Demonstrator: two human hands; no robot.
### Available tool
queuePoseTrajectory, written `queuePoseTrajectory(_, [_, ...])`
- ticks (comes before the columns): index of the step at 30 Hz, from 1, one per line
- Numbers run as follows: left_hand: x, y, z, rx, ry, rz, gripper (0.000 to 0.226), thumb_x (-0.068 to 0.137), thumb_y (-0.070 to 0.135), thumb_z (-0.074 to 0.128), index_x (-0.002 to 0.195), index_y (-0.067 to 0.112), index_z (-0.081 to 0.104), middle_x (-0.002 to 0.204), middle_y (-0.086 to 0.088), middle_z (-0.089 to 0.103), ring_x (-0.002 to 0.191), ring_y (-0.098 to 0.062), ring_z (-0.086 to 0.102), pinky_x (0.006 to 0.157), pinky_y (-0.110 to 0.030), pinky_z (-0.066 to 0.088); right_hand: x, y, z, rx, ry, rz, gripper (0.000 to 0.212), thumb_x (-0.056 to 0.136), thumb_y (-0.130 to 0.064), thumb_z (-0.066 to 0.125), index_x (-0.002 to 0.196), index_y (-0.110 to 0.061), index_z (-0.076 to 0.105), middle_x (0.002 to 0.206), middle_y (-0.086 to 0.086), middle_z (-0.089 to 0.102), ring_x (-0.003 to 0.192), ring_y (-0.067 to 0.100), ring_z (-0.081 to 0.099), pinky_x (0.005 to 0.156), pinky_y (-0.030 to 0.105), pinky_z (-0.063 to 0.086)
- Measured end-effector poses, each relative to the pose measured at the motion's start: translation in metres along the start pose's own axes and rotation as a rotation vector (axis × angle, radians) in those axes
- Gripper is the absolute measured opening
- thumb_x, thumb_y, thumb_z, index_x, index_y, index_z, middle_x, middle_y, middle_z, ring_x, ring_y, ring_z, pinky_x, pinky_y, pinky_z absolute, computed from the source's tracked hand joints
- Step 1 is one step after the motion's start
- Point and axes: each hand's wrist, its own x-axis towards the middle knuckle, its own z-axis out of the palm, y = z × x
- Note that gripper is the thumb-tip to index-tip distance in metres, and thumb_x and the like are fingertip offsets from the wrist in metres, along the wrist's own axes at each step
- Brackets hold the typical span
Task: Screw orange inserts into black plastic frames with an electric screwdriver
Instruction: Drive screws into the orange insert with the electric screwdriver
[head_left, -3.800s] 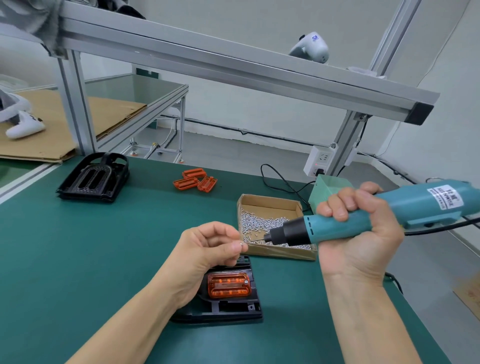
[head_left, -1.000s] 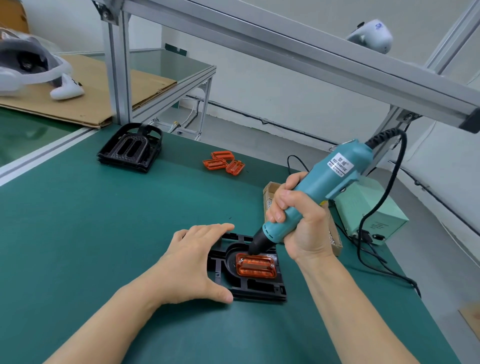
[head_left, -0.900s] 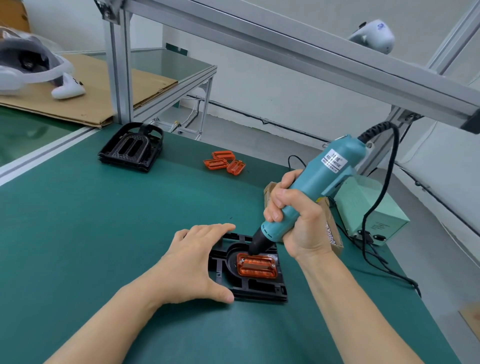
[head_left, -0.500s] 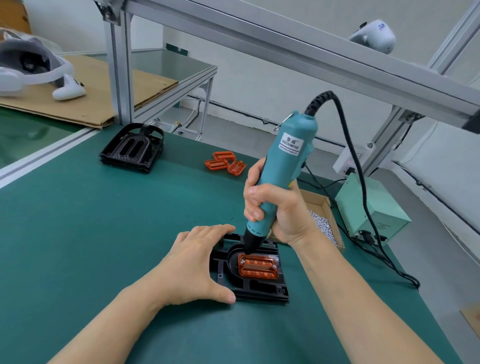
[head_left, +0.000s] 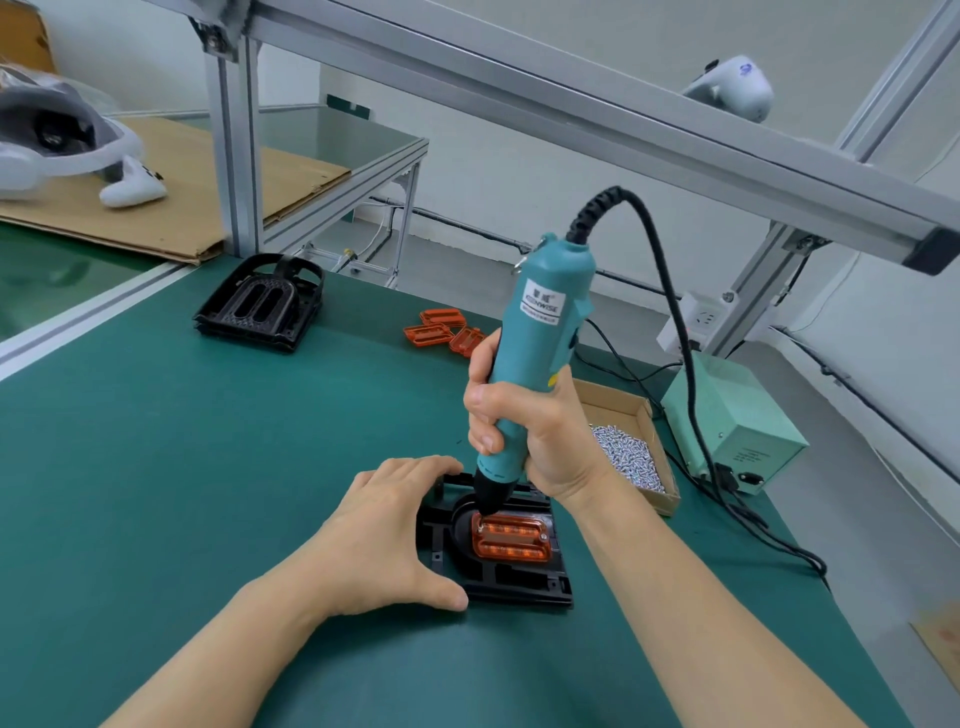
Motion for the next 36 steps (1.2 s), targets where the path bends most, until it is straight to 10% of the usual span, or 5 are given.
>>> queuePoseTrajectory(24, [0.000, -0.006, 0.003, 0.001, -0.021, -0.076, 0.109, 0.048, 0.057, 0.079, 0.138, 0.045, 0.020, 0.131, 0.021, 0.033, 0.117, -0.009, 0.027, 0.093, -0.022, 0.030, -0.017, -0.003, -0.022, 0.077, -0.032, 0.010, 0.018, 0.065, -0.011, 0.064, 0.079, -0.020, 0.059, 0.057, 0.003, 0.048, 0.044, 0.013, 0.044, 0.057, 0.029, 0.047])
queuePoseTrajectory(36, [0.000, -0.013, 0.005, -0.029, -0.026, -0.094, 0.108, 0.043, 0.064, 0.074, 0.136, 0.051, 0.019, 0.127, 0.026, 0.031, 0.120, -0.009, 0.025, 0.095, -0.025, 0.032, -0.048, -0.035, -0.091, 0.043, 0.782, -0.042, 0.018, 0.085, -0.018, 0.069, 0.079, -0.019, 0.052, 0.059, -0.003, 0.053, 0.041, 0.010, 0.045, 0.044, 0.021, 0.043])
